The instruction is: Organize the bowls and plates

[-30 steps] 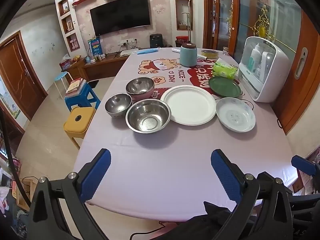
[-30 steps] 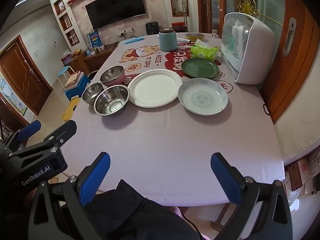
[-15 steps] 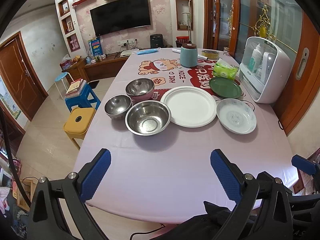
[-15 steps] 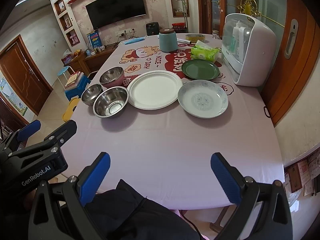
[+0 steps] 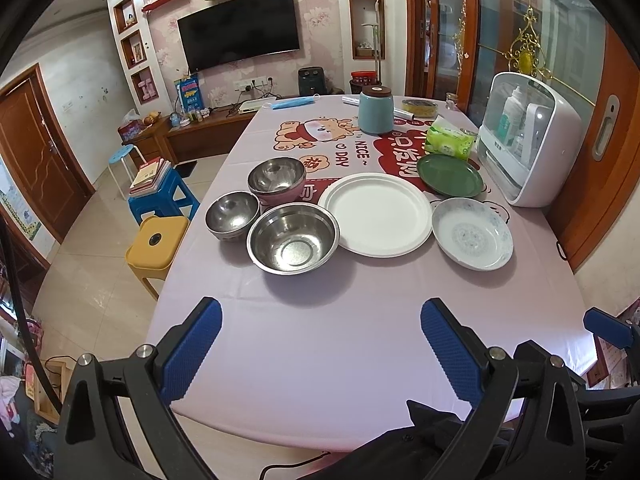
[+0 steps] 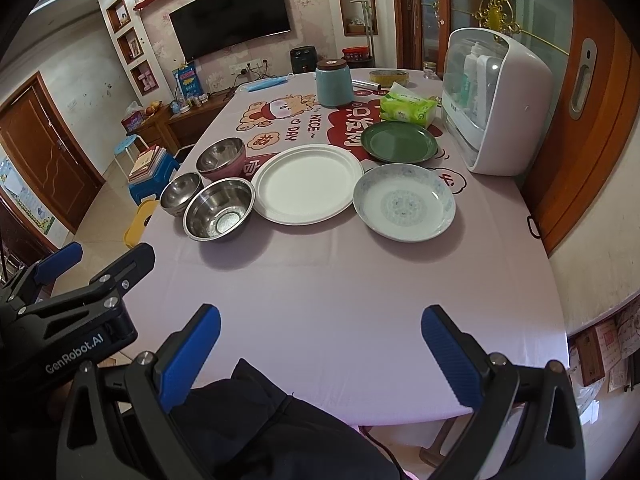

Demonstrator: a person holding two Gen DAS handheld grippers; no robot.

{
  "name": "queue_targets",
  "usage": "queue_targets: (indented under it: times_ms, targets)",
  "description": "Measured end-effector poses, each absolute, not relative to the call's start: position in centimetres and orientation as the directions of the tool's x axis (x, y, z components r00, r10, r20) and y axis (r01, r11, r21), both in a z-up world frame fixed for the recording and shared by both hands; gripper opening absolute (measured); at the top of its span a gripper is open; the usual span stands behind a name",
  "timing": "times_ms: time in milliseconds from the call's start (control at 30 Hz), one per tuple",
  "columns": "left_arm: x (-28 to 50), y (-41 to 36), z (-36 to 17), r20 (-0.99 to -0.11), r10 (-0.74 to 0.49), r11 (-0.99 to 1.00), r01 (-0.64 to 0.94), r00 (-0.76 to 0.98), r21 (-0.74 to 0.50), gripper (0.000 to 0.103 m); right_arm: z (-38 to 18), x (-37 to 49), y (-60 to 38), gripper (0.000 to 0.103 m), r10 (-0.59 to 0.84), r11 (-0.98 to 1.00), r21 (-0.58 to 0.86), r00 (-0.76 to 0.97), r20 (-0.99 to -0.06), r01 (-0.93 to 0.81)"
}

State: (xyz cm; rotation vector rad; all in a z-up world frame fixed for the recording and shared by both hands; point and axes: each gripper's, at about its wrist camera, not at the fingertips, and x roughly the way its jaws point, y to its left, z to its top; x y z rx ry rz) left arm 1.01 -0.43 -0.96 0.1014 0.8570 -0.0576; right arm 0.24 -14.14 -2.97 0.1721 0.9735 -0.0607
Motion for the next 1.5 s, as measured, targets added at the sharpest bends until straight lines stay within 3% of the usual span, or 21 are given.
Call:
queue_targets:
  times_ms: [967, 1500]
  targets:
    - [4.0, -0.3, -2.4, -0.836, 0.004, 0.997, 0.060, 0.549, 0.044, 0.099, -4.5, 2.6, -15.6, 0.101, 0.102, 0.976, 0.183, 0.485, -0.869, 0.121]
    - [10.9, 0.1, -0.8, -0.849, 0.002, 0.992, 0.103, 0.528, 0.067, 0.099, -2.8, 7.3, -17.1, 0.101, 0.172, 0.963, 0.257, 0.540, -0.824, 0.085]
